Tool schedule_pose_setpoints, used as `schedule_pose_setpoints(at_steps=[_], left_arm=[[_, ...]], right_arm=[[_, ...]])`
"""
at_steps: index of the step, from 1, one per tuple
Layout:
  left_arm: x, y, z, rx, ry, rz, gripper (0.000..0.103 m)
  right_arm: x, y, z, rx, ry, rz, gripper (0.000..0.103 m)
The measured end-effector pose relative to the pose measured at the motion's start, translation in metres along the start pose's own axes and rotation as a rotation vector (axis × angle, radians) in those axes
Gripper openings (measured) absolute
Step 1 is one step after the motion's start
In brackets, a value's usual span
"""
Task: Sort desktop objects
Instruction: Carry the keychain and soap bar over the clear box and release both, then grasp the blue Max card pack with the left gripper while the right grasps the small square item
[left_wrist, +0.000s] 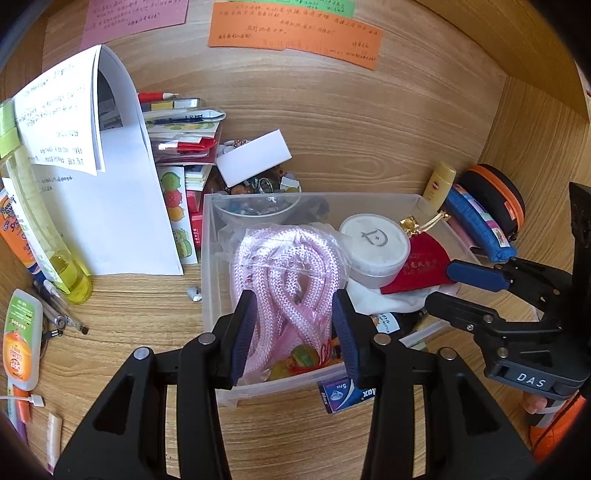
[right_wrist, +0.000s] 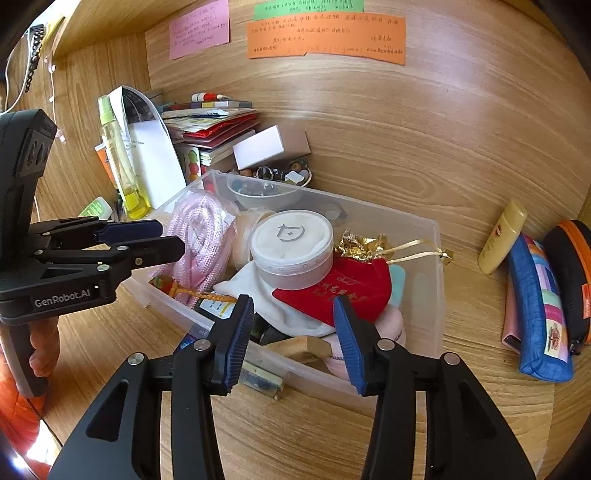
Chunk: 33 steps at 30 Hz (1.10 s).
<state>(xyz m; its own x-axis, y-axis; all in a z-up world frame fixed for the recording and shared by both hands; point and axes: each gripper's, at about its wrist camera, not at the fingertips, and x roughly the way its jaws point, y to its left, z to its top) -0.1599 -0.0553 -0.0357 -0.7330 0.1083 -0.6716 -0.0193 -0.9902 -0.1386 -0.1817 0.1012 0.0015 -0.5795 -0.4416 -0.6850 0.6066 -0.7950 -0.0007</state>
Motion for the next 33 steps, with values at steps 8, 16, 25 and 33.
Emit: schedule_pose_setpoints(at_steps=[8,16,25,33], left_arm=[[-0.017,-0.003,-0.006,0.009,-0.045,0.028,0.054],[-0.038,0.002,-0.020,0.012,-0.083,0.062,0.067],[-0.049,0.011,-0.039,0.012,-0.071,0.077,0.071],[-0.038,0.012,-0.059,0.008,-0.018,0.078,0.073]], right_arm=[[-0.016,0.002,-0.008,0.017,-0.009,-0.008,0.057],[-0.032,0.008,-0.027,0.035,0.000,-0.028,0.060],[-0.021,0.016,-0.046,0.056,0.062,-0.012,0.060],[0.020,0.022,-0.049,0.105,0.158,-0.004,0.052]])
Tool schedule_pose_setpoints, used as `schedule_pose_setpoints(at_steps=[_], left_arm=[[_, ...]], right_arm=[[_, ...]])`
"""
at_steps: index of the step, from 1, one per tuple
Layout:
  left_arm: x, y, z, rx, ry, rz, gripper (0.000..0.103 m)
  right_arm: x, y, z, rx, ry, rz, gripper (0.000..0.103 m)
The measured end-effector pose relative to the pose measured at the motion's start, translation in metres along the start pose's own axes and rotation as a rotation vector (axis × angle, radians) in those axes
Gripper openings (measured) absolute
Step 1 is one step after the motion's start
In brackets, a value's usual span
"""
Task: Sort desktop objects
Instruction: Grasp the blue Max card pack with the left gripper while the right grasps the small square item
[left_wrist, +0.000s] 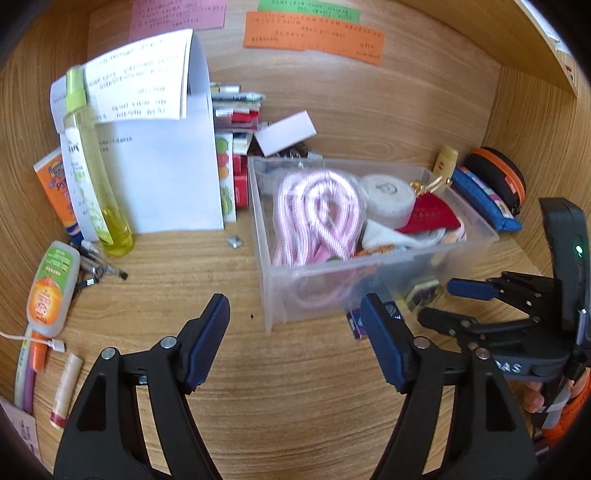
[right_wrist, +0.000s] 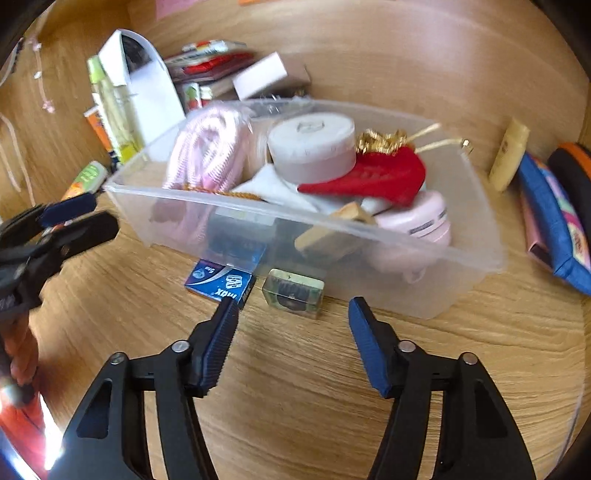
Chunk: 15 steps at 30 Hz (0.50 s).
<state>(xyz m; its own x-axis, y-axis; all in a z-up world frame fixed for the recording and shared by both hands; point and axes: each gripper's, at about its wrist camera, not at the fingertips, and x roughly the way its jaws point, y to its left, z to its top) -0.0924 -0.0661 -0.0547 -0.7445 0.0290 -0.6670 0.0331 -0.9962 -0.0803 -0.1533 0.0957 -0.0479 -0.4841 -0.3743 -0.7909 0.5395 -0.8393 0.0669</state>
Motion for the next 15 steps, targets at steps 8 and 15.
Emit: schedule_pose_setpoints(at_steps=[8,15], left_arm=[[0.016,-0.016,-0.011,0.060,0.064,-0.014,0.073],[0.033,-0.035,-0.013,0.092,0.132,-0.044,0.073]], right_arm=[[0.013,0.001,0.001,0.062,0.016,-0.002,0.038],[0.013,-0.004,-0.001,0.102,0.004,0.011,0.034]])
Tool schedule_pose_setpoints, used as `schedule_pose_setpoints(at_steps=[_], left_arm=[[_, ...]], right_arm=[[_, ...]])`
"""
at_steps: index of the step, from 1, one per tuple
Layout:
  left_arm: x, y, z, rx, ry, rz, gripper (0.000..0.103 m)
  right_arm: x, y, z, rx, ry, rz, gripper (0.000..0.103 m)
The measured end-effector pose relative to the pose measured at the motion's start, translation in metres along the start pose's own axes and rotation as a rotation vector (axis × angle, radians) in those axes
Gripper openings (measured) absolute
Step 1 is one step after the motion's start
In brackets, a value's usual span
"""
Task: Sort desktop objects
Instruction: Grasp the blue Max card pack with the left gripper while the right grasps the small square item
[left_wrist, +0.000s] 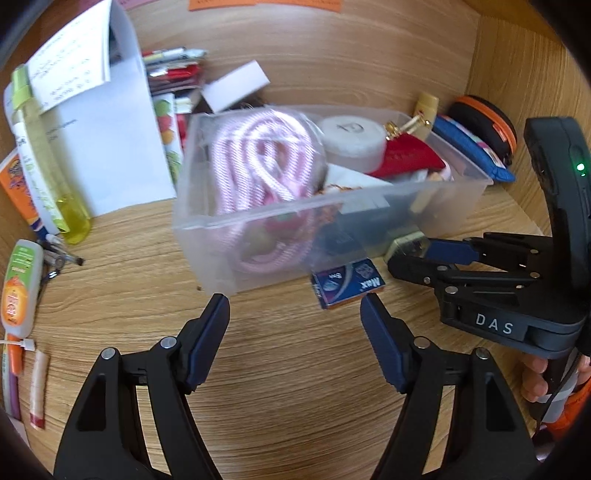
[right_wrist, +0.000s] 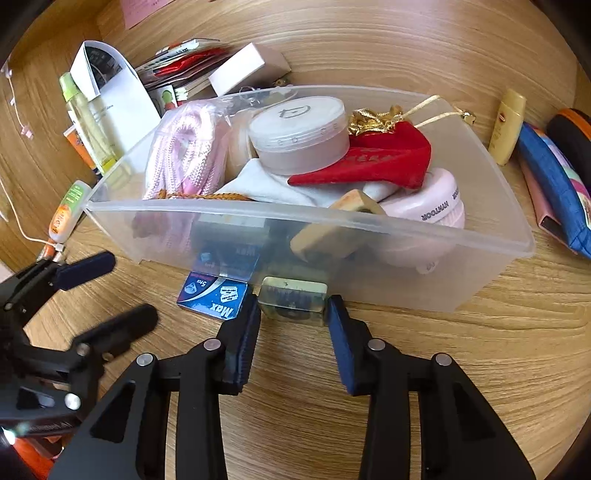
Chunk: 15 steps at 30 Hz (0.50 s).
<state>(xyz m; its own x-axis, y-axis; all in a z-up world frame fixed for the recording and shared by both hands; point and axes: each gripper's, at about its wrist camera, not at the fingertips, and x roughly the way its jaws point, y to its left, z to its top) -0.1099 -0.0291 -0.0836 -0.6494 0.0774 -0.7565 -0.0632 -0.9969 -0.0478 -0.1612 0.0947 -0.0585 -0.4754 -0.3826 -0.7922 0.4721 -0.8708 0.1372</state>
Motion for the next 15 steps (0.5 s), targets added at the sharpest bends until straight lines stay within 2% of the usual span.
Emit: schedule_pose_setpoints(at_steps=[5,10,15], left_arm=[[0.011,-0.009,0.004,-0.004,0.040,-0.011,0.073],[0.024,-0.021,0.009,-0.013,0.083,-0.017,0.073],[0.033,-0.034,0.015,-0.010,0.098,-0.022,0.073]], right_arm=[[-0.008,-0.014,-0.003,0.021,-0.017,0.038,0.034],[-0.026,-0.028,-0.007,0.022,-0.060,0.034,0.034],[-0.037,-0.036,-0.011,0.022,-0.080,0.069,0.034]])
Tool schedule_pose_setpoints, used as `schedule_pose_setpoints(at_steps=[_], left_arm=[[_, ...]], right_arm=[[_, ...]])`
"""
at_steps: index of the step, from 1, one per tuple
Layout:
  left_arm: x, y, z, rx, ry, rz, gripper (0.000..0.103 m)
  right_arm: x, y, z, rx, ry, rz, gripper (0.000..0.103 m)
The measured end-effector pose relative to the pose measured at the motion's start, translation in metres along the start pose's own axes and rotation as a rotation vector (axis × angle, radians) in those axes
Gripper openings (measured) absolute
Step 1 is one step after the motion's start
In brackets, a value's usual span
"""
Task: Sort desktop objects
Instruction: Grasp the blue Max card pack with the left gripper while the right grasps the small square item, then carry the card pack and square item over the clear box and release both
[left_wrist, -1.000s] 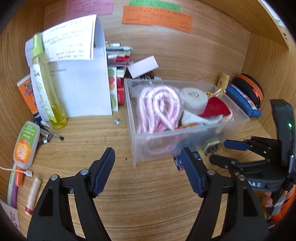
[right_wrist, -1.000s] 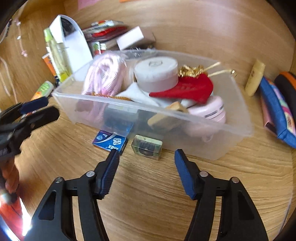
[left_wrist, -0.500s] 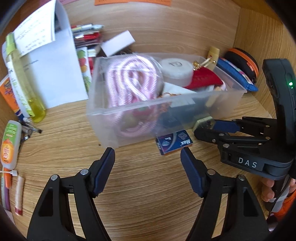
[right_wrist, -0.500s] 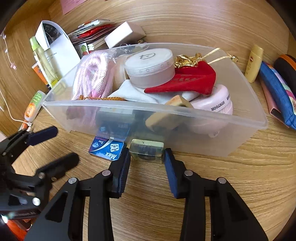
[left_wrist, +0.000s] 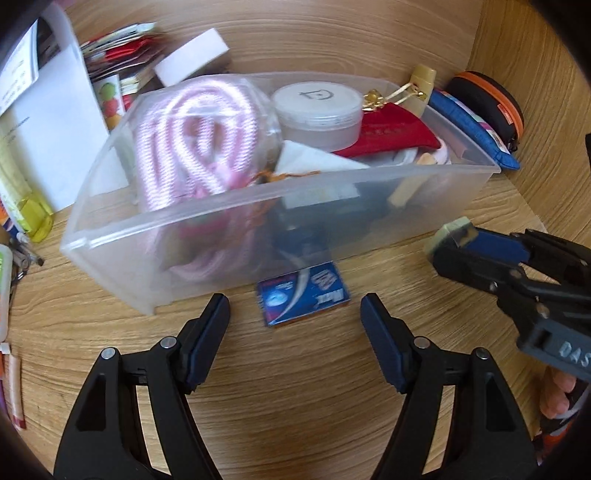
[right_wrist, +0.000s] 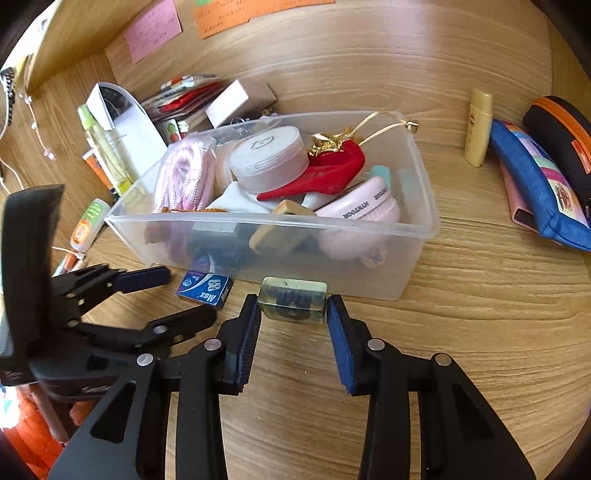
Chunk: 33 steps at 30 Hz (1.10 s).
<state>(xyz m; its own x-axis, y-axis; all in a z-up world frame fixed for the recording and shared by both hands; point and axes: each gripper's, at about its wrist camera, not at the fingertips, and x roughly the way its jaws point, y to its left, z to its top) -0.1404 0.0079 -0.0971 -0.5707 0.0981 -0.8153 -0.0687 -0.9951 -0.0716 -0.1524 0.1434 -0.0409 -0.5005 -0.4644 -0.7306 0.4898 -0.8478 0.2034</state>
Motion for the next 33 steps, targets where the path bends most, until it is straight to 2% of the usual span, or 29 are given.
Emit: schedule_pose_setpoints(at_steps=[2,4,6,8,15,22,25,33], left_arm=[[0.001,-0.004,0.002,0.002,-0.001,0.008,0.072],[0.002,-0.006,0.002,0.013,-0.007,0.032,0.065],[0.002,-0.008,0.001,0.026,-0.014,0.048,0.062],[0.000,-0.010,0.000,0.035,-0.024,0.069,0.051],[-0.006,-0.006,-0.004,0.024,-0.029,0.035,0.050],[-0.028,-0.012,-0.012,0.009,-0.073,-0.001,0.050],[-0.045,-0.014,-0.012,0.008,-0.111,-0.014,0.050],[-0.087,-0.008,0.017,0.008,-0.256,-0.026,0.050]], right_arm=[[-0.005,-0.001,-0.002,-0.008,-0.012,0.012,0.034],[-0.008,0.000,-0.003,-0.019,-0.021,0.020,0.034],[-0.009,0.002,-0.003,-0.031,-0.027,0.025,0.034],[-0.009,0.004,-0.004,-0.038,-0.030,0.031,0.034],[-0.016,0.006,-0.006,-0.051,-0.048,0.036,0.034],[-0.027,-0.001,-0.008,-0.028,-0.067,0.022,0.034],[-0.034,-0.004,-0.006,-0.017,-0.084,0.021,0.034],[-0.056,-0.005,0.013,-0.030,-0.168,-0.014,0.034]])
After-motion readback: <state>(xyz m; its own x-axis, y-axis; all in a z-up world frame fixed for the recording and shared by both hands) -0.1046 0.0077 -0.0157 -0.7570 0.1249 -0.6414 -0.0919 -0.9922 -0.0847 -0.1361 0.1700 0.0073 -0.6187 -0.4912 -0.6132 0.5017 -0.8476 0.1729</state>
